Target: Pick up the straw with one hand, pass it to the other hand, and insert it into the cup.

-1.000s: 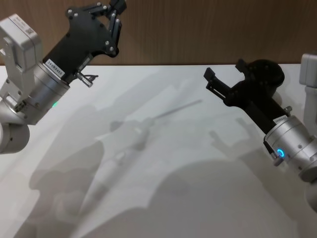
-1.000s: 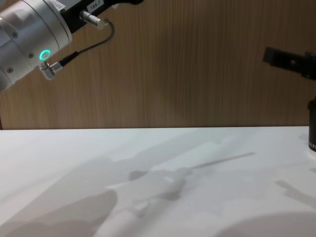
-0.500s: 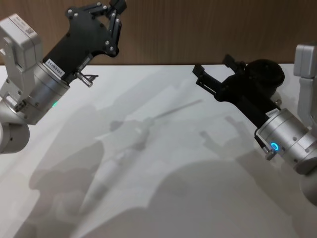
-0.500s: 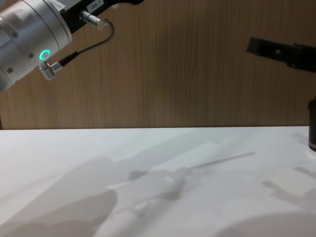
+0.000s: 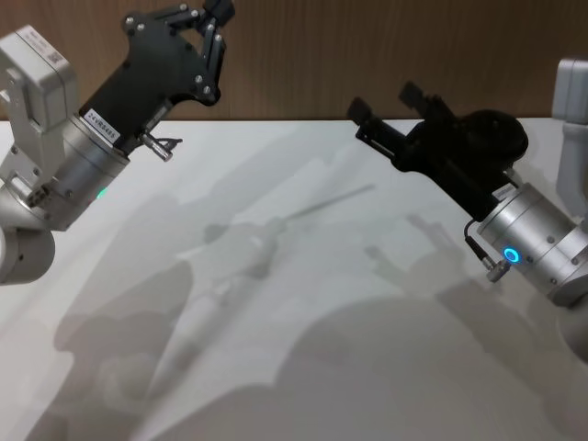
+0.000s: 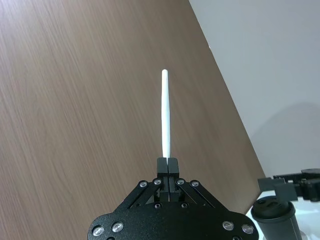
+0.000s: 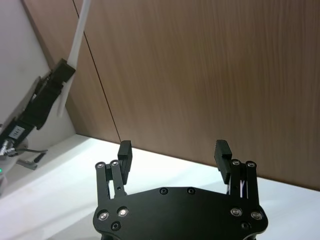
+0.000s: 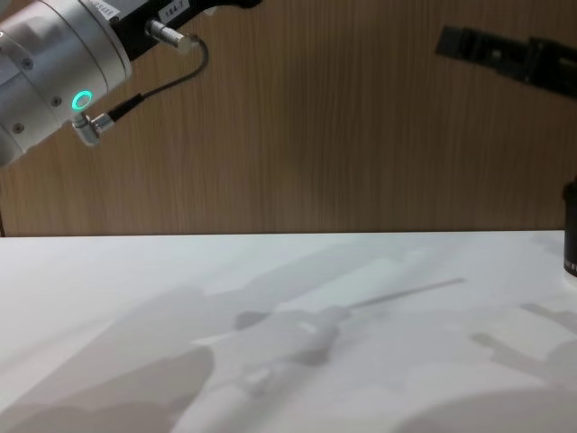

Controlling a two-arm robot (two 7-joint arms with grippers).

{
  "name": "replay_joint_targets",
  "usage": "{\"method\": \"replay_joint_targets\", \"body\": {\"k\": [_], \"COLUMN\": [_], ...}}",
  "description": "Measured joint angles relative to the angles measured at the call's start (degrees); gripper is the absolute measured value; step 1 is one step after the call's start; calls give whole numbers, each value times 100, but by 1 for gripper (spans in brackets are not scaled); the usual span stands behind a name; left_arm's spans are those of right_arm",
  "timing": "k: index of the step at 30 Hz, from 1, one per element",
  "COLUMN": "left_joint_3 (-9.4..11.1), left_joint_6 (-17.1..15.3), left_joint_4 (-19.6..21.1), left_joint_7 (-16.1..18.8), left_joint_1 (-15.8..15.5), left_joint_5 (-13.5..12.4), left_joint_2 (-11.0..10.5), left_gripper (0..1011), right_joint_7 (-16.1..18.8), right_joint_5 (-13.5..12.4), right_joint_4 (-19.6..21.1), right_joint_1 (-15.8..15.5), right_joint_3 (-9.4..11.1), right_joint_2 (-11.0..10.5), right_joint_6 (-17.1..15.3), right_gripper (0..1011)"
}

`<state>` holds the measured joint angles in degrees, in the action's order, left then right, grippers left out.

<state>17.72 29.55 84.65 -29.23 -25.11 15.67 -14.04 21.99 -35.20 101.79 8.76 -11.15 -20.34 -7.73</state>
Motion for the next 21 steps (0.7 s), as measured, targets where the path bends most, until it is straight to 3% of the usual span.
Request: {"method": "replay_joint_targets", "body": {"k": [21], "left_joint_3": [0], "left_joint_6": [0], "left_joint_4": [0], "left_joint_7": [0], "left_joint_1": [0], "left_joint_5": [0], "left_joint_2": [0], "left_gripper": [11], "right_joint_7": [435], "right_joint_5": [-832], "right_joint_4": [-70], "right_joint_1": [440], "right_joint_3": [122], "right_joint_2": [-29], "right_joint_6": [-319], "right_gripper": [1001]}}
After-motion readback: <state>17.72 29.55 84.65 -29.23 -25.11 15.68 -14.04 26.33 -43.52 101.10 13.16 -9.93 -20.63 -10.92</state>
